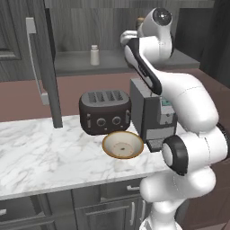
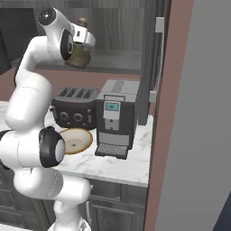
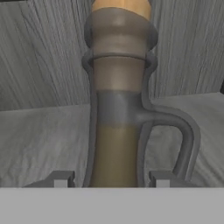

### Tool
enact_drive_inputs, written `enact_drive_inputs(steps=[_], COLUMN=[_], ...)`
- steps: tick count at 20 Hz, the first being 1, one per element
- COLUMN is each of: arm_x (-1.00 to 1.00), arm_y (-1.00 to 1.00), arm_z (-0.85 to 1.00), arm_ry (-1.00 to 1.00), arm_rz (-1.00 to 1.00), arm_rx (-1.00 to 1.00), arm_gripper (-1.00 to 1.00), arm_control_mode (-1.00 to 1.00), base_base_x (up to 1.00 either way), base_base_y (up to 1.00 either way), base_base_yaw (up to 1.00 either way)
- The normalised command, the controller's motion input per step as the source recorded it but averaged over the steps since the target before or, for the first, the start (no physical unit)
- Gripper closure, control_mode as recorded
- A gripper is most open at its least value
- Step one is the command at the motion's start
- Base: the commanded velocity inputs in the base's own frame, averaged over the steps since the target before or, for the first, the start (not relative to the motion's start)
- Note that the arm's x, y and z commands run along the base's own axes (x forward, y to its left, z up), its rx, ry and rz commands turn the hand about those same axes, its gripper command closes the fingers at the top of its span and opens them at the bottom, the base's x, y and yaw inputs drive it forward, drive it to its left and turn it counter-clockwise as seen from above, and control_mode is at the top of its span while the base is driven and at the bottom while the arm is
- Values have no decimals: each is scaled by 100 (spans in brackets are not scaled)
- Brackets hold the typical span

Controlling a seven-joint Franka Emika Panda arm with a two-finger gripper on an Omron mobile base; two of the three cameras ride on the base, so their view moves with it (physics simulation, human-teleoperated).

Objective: Retrieve the bottle and the shaker from the cabinet and place them next to the mixing bowl on the counter. Then add garlic from the fridge to the mixing bowl.

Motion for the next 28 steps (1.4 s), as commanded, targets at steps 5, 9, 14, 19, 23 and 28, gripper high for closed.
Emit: enact_drive_inputs(steps=[5, 9, 14, 19, 23, 28], arm_x=[-84, -96, -91, -65, -36, -8], arm_y=[4, 10, 25, 34, 34, 38], arm_z=[-5, 0, 0, 0, -12, -26], arm_ry=[-4, -3, -3, -1, 0, 0], arm_rz=[0, 0, 1, 0, 0, 0], arm_rx=[4, 6, 1, 0, 0, -1], arm_gripper=[100, 100, 100, 100, 100, 100], arm_control_mode=[-100, -100, -100, -100, -100, -100], base_base_x=[0, 0, 0, 0, 0, 0], base_base_y=[0, 0, 0, 0, 0, 0], base_base_yaw=[0, 0, 0, 0, 0, 0])
